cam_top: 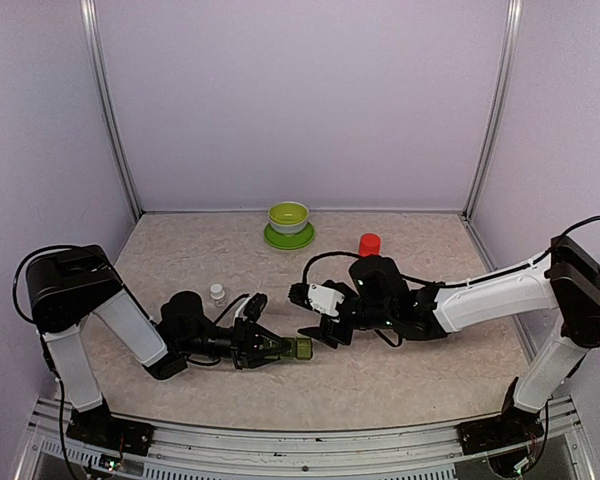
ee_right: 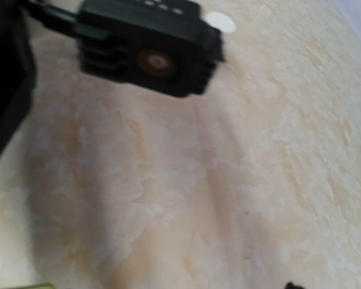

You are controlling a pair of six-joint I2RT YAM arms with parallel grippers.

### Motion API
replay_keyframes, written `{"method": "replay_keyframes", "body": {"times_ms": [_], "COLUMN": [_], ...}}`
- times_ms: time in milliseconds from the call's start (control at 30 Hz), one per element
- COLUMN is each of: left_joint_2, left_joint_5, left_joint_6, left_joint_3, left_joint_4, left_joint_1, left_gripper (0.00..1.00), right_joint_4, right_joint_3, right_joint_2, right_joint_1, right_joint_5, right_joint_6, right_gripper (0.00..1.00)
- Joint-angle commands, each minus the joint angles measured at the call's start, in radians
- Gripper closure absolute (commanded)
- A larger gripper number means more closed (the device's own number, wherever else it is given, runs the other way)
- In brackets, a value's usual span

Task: Sort the pills into containers
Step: Open the lid of the pill container.

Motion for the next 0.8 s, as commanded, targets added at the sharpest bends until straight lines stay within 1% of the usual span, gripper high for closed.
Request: {"method": "replay_keyframes", "body": {"times_ms": [0, 200, 233, 267, 500, 767], "left_joint_2": [0.005, 0.022, 0.028, 0.036, 0.096, 0.141], "left_joint_5": [-0.003, -0.005, -0.002, -0.002, 0.013, -0.007], "left_joint_6": [0.026, 0.045, 0.051, 0.057, 0.072, 0.134], "left_joint_3": [0.020, 0.046, 0.054, 0.060, 0.117, 0.196], "left_joint_4": [0.016, -0.024, -0.036, -0.044, -0.088, -0.250], "left_joint_1": [0.007, 0.023, 0.024, 0.026, 0.039, 0.053], "left_gripper": [0.79, 0.79, 0.79, 0.78, 0.76, 0.76], "right_joint_4": [-0.006, -0.013, -0.013, -0.010, 0.001, 0.041], "right_joint_3": [0.031, 0.011, 0.003, -0.006, -0.085, -0.194], "right_joint_2": [-0.044, -0.127, -0.145, -0.163, -0.268, -0.352], "right_joint_1": [-0.011, -0.013, -0.015, -0.017, -0.023, -0.025], "right_joint_5": [0.086, 0.207, 0.219, 0.228, 0.286, 0.327], "right_joint_6": [0.050, 0.092, 0.098, 0.106, 0.148, 0.179], "right_gripper": [0.23, 0.08, 0.03, 0.00, 0.00, 0.00]}}
